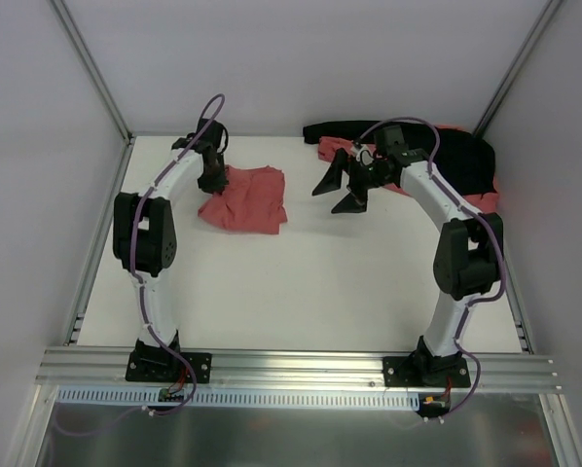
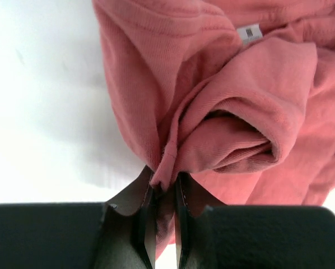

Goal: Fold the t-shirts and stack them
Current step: Put the neatly folded tshirt into the corner of the board with the left arm

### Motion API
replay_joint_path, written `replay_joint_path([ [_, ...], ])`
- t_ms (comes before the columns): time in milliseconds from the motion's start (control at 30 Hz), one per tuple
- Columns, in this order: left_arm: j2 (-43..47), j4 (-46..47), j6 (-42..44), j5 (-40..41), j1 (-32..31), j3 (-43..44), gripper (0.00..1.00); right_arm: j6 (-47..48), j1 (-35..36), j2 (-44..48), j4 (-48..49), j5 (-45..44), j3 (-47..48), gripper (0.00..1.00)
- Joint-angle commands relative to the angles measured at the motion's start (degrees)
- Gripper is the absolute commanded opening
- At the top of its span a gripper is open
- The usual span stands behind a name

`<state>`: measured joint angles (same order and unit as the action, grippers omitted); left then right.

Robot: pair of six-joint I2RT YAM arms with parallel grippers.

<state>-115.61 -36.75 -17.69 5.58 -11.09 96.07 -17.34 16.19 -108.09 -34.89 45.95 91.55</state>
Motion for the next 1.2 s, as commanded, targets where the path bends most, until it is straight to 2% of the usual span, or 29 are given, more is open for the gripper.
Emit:
replay_joint_path([
  [0, -4.70, -6.04, 7.49, 8.21, 1.16, 7.45, 0.00, -0.94, -1.59, 4.73, 1.05, 2.03, -1.63, 0.99],
  [133, -9.97, -8.07, 11.45, 11.38, 2.83, 14.92, 0.00, -1.38, -4.40, 7.71, 1.85, 2.30, -4.18, 1.00],
  [433, -13.93, -6.06, 12.25, 15.51, 9.06, 16.69, 0.00, -1.12, -9.06, 13.69, 1.58, 2.47, -12.53, 0.99],
  [567, -13.68, 0.86, 12.77, 14.46, 10.04, 16.43, 0.00, 0.11, -9.51, 15.89, 0.45, 2.21, -16.65, 1.00],
  [733, -13.58, 8.26, 14.00, 11.30, 12.31, 18.44, 0.00, 1.43, -9.86, 16.69, -1.93, 2.04, -17.02, 0.99],
  [867, -15.95, 10.73, 13.65, 6.82, 16.18, 23.35, 0.00, 3.28, -10.03, 16.95, -5.53, 0.89, -15.62, 1.00],
  [1167, -22.02, 13.37, 12.42, 3.74, 22.16, 29.51, 0.00, 5.48, -10.21, 17.13, -15.20, -0.86, -12.45, 0.99],
])
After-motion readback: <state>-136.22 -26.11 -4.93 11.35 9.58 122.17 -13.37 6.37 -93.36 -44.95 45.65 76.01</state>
